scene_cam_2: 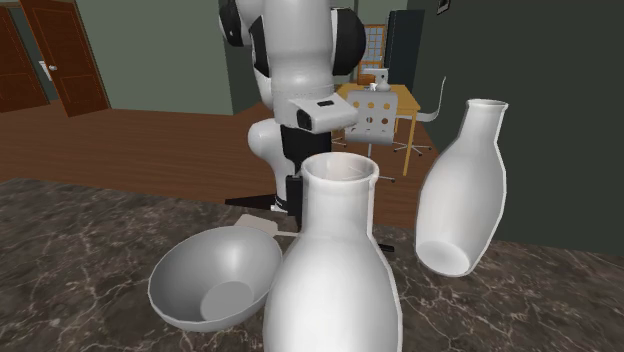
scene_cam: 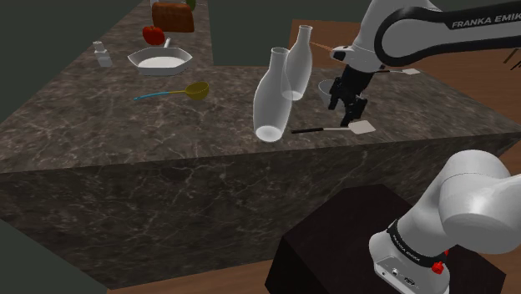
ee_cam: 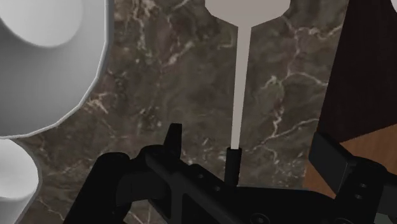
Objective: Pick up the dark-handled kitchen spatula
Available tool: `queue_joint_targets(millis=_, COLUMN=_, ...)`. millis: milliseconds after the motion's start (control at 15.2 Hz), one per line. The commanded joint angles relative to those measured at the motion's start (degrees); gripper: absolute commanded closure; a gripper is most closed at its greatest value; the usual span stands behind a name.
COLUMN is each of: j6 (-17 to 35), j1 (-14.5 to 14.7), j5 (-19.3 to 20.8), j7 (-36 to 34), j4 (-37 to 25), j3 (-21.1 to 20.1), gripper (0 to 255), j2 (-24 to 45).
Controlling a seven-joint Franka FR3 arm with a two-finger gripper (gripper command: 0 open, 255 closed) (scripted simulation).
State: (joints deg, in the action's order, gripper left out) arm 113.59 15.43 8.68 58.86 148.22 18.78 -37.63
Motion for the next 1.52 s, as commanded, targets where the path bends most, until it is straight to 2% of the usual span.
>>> queue_joint_targets(millis=0, j6=2.0, j1=0.2, j5=0.4, j7=1.1, j4=1.6, j3=0.6, gripper=0, j2=0.4)
queue_joint_targets(millis=396, j6=6.0, j1=0.1, j5=0.8, j7=1.3, j4=4.3, j3=1.4, gripper=0, j2=1.7)
queue_joint_targets(millis=462, j6=6.0, j1=0.1, j5=0.8, j7=1.3, j4=4.3, j3=1.4, gripper=255, j2=1.7)
queue_joint_targets(millis=1056, j6=6.0, j1=0.1, j5=0.8, j7=1.3, j4=4.3, j3=1.4, gripper=255, j2=1.7)
queue_joint_targets(millis=1452, j6=0.8, j1=0.2, j5=0.3, j7=1.1, j4=0.7, j3=0.4, gripper=255, j2=0.1)
